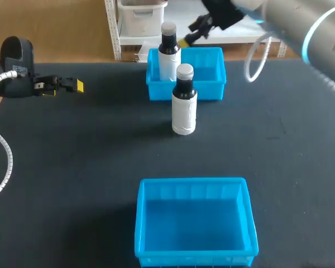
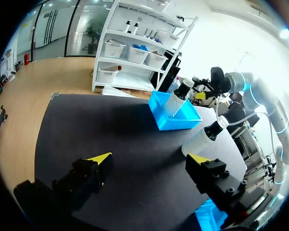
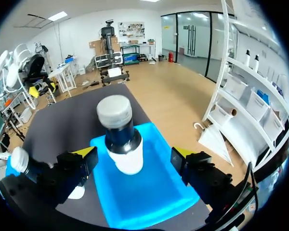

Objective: Pick up the bottle, and place it in the far bin if it is heavy, or in the near bin if it is light.

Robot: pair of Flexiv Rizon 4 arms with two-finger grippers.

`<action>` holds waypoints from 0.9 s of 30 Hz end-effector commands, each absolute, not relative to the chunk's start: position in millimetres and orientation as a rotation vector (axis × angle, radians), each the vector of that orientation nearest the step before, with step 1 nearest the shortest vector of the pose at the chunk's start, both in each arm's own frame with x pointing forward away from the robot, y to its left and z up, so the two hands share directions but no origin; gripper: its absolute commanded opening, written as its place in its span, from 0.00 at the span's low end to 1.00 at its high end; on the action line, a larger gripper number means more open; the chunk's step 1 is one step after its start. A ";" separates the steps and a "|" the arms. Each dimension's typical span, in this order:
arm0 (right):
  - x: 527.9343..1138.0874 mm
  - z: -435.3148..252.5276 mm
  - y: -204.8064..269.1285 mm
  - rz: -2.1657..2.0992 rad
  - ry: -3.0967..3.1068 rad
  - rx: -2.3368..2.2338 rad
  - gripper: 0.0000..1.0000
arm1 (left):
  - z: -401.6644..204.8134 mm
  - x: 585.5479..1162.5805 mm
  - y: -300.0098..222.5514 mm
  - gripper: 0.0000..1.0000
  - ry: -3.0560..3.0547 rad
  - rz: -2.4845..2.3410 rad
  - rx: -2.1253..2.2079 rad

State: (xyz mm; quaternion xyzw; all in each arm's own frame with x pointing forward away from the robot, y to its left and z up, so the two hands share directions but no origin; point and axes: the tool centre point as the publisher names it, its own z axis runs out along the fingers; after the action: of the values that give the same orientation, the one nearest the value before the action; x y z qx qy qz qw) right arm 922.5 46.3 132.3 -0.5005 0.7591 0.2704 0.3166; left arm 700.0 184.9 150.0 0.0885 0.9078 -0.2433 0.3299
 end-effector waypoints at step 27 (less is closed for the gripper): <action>773.7 156.4 -46.3 0.695 1.858 -1.355 1.00 | 150.0 700.0 185.0 1.00 2.374 -0.636 0.231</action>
State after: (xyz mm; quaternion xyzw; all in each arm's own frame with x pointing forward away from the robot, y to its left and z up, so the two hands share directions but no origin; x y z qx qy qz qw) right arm 817.7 -48.3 154.0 -0.5782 0.6703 0.3818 0.2657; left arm 700.0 184.9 150.0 0.0885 0.9078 -0.2433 0.3300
